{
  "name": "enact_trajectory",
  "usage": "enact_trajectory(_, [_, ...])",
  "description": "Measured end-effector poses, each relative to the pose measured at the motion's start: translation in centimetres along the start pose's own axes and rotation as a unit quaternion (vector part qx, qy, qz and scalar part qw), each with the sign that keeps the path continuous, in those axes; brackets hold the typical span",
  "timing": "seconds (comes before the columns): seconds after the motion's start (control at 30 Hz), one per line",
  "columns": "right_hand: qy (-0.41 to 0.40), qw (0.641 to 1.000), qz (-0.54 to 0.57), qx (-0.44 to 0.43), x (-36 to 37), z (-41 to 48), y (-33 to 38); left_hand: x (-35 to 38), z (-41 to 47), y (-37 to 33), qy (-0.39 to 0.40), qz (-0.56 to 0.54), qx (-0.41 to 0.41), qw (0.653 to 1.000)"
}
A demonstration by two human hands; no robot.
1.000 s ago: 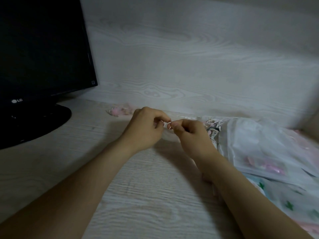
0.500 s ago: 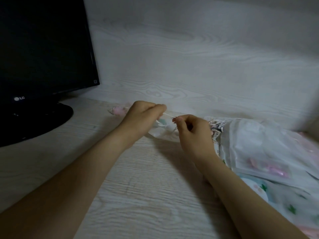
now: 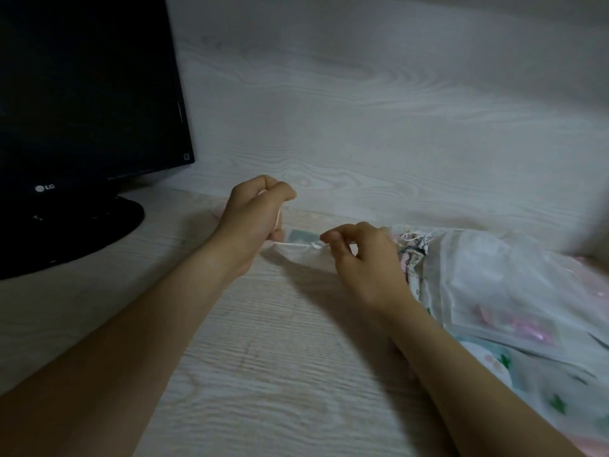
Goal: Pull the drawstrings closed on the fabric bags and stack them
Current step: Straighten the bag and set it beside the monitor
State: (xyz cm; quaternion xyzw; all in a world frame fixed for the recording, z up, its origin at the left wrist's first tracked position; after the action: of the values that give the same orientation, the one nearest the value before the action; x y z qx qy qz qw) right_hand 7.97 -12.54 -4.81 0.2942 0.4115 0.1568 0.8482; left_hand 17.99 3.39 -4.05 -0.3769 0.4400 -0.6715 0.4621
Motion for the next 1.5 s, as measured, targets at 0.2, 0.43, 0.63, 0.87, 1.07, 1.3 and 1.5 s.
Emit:
enact_trajectory(0.2, [0.021,0.989,-0.146,0.033,0.0,0.5,-1.4,-0.2,-0.1,-1.2,0.027,0.230,0.120,0.965])
enact_trajectory(0.43, [0.034,0.986,-0.163,0.027,-0.4,0.3,-1.2,2.1,-1.7,-1.2,0.187,0.449,0.241,0.840])
enact_trajectory(0.63, [-0.034,0.992,-0.123,-0.001,-0.1,0.3,-1.4,2.6,-1.6,-0.6,0.165,0.476,0.250,0.827])
enact_trajectory(0.87, [-0.032,0.998,-0.044,-0.009,-0.4,0.5,-1.4,2.7,-1.2,1.8,0.225,0.505,0.206,0.808])
enact_trajectory(1.07, [-0.031,0.999,-0.037,0.009,-0.5,0.6,-1.8,3.1,-0.9,1.5,0.196,0.399,0.182,0.877])
enact_trajectory(1.3, [-0.005,0.999,0.001,0.033,-0.5,0.2,-1.2,1.4,-0.1,2.3,0.162,0.395,0.083,0.901])
enact_trajectory(1.5, [0.022,0.997,0.050,0.058,0.0,0.4,-1.7,1.8,-0.6,0.5,0.076,0.410,0.144,0.897])
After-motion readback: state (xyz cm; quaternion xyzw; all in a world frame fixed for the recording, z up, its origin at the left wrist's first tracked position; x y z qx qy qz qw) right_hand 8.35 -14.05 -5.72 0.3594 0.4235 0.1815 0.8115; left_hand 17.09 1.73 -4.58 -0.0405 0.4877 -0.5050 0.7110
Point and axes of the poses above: each hand's wrist, its own z-axis towards the middle knuckle, its own x-axis out of the palm, y = z × x, the point moved 7 cm from there along z, towards the middle knuckle, and after that the axes turned 8 degrees about x, right-handed, at the moved point
